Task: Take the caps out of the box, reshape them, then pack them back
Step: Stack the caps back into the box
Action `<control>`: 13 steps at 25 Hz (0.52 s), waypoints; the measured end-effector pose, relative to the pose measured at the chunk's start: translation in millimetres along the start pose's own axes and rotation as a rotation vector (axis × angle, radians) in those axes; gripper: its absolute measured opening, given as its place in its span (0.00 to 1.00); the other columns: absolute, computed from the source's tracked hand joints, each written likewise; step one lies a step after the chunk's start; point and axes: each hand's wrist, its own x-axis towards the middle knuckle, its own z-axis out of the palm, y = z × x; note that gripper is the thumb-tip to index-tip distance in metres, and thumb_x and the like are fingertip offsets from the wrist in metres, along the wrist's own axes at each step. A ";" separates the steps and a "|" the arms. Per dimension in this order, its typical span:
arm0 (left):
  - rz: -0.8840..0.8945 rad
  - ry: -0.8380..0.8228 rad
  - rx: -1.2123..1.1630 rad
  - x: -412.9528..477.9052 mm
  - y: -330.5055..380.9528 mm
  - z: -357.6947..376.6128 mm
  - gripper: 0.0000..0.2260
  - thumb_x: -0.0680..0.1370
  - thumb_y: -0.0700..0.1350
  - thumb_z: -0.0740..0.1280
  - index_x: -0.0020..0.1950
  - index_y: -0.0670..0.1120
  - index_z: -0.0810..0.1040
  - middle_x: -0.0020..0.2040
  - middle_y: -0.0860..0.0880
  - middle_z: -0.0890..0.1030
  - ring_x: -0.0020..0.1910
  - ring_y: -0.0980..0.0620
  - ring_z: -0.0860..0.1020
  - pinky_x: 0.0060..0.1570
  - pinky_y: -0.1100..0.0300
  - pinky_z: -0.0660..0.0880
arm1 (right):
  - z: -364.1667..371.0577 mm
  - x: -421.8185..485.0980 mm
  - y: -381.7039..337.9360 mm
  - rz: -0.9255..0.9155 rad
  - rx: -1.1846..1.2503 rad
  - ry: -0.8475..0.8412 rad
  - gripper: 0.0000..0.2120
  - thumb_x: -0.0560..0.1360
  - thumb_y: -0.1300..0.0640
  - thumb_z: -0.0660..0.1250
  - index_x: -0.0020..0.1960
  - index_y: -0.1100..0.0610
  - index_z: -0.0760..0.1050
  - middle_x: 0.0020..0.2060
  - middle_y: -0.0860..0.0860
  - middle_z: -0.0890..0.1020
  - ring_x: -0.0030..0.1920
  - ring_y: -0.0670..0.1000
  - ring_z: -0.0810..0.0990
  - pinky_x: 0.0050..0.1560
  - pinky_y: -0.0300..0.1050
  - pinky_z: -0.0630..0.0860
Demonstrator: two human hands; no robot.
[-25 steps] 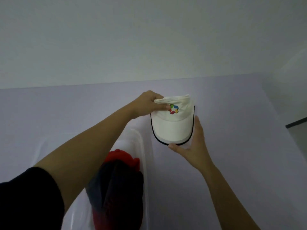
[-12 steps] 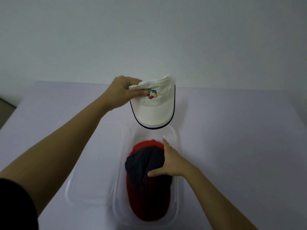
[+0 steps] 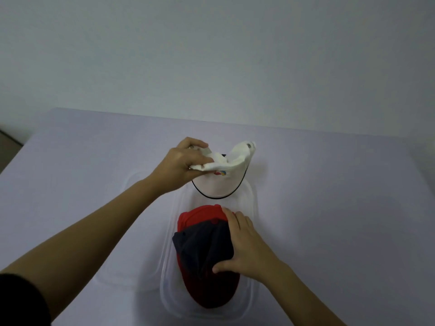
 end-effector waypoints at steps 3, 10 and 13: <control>0.100 -0.087 -0.029 -12.6 3.1 10.4 0.06 0.74 0.51 0.67 0.46 0.51 0.81 0.38 0.56 0.79 0.58 0.51 0.71 0.49 0.67 0.70 | 3.5 -10.4 -5.4 -0.013 -0.052 0.024 0.58 0.62 0.39 0.74 0.76 0.50 0.38 0.70 0.49 0.55 0.69 0.50 0.57 0.70 0.46 0.64; -0.149 -0.476 -0.112 -9.7 12.2 10.3 0.08 0.72 0.47 0.73 0.50 0.50 0.85 0.51 0.49 0.81 0.58 0.57 0.72 0.51 0.71 0.70 | 2.3 -17.8 -11.7 -0.007 -0.066 0.034 0.55 0.64 0.39 0.73 0.76 0.50 0.39 0.70 0.49 0.55 0.69 0.50 0.57 0.69 0.44 0.64; -0.138 -0.536 -0.110 -1.4 18.0 7.7 0.09 0.72 0.48 0.73 0.51 0.51 0.85 0.47 0.54 0.80 0.57 0.55 0.73 0.51 0.68 0.71 | 3.1 -21.6 -11.9 -0.014 -0.090 0.041 0.55 0.65 0.38 0.72 0.76 0.50 0.39 0.69 0.50 0.57 0.68 0.50 0.58 0.68 0.43 0.65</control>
